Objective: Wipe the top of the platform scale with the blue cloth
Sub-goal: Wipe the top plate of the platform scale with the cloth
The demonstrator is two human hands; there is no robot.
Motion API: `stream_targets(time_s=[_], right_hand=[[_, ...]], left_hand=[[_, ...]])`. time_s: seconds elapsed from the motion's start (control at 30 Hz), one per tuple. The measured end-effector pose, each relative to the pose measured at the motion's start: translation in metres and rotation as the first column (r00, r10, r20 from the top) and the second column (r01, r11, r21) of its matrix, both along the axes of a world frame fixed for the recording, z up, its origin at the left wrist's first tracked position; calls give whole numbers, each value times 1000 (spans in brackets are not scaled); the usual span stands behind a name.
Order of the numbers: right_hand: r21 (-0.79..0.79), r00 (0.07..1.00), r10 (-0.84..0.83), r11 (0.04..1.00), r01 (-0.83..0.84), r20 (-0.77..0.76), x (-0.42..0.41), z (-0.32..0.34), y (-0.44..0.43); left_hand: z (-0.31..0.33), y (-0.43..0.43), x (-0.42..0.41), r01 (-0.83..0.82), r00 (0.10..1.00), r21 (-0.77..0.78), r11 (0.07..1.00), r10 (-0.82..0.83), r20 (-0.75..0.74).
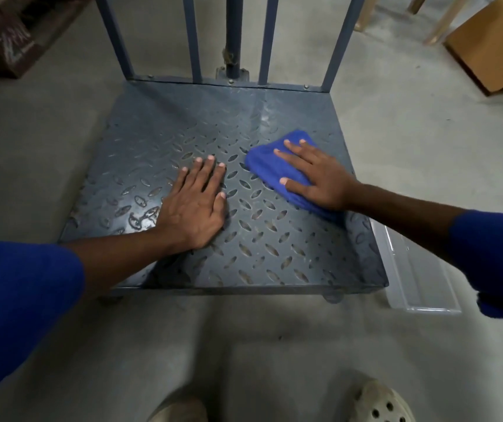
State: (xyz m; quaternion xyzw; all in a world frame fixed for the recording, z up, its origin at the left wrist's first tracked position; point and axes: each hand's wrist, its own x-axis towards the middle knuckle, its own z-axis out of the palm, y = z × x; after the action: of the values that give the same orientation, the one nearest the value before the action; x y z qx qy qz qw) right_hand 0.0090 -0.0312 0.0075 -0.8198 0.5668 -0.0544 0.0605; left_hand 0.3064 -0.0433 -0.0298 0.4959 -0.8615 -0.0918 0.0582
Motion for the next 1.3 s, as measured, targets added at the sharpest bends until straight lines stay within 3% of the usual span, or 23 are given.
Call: stream_targets(time_s=[0.03,0.1,0.17,0.23,0.3,0.37,0.43,0.5,0.6,0.67,0.77,0.87,0.93,1.07,1.3], right_hand=[[9,1000,-6,1000,6,1,7,-2,7],[19,971,239,971,-238,-30,27,-1,43],[34,842,540,842,-539,-21,37,0,82],[60,756,655,754,-654,-2,30,2,94],[84,816,578,813,-576,-7,12,2,76],[35,939,344,939,-343,-14,-8,3,46],[7,989,143,990,-143,-23,-14,3,36],[31,974,226,974,-225,-30,1,0,56],[48,846,531,847,-529,-42,34,1,106],[57,792,609,792,-607,-34,37,1,116],[100,846,533,842,-530,-4,22,1,90],[34,964,265,964,-265,-9,4,1,60],[11,986,162,987,-161,-30,9,-2,62],[7,920,383,924,-383,-80,52,-9,109],[22,950,311,950,-311,-17,45,-10,106]], left_hand=[[1,0,0,1,1000,5,1000,-1,-3],[2,0,1,2,1000,13,1000,-2,-15],[2,1,2,3,1000,6,1000,-3,-30],[2,3,2,6,999,-4,1000,-6,-36],[2,3,1,2,1000,-1,1000,-2,-30],[1,3,2,-2,1000,1,1000,2,-22],[0,3,2,-2,1000,-3,1000,2,-13],[0,6,1,-1,1000,-6,1000,1,-9],[-1,17,2,22,1000,-23,999,-23,-12],[-3,28,4,51,999,-46,998,-52,-17],[-4,43,11,91,996,-52,994,-91,-7],[-4,50,15,103,995,-55,993,-104,-8],[-4,50,15,103,994,-50,993,-104,-13],[-4,49,17,116,992,-46,992,-118,-42],[-1,48,13,102,991,-36,994,-105,-79]])
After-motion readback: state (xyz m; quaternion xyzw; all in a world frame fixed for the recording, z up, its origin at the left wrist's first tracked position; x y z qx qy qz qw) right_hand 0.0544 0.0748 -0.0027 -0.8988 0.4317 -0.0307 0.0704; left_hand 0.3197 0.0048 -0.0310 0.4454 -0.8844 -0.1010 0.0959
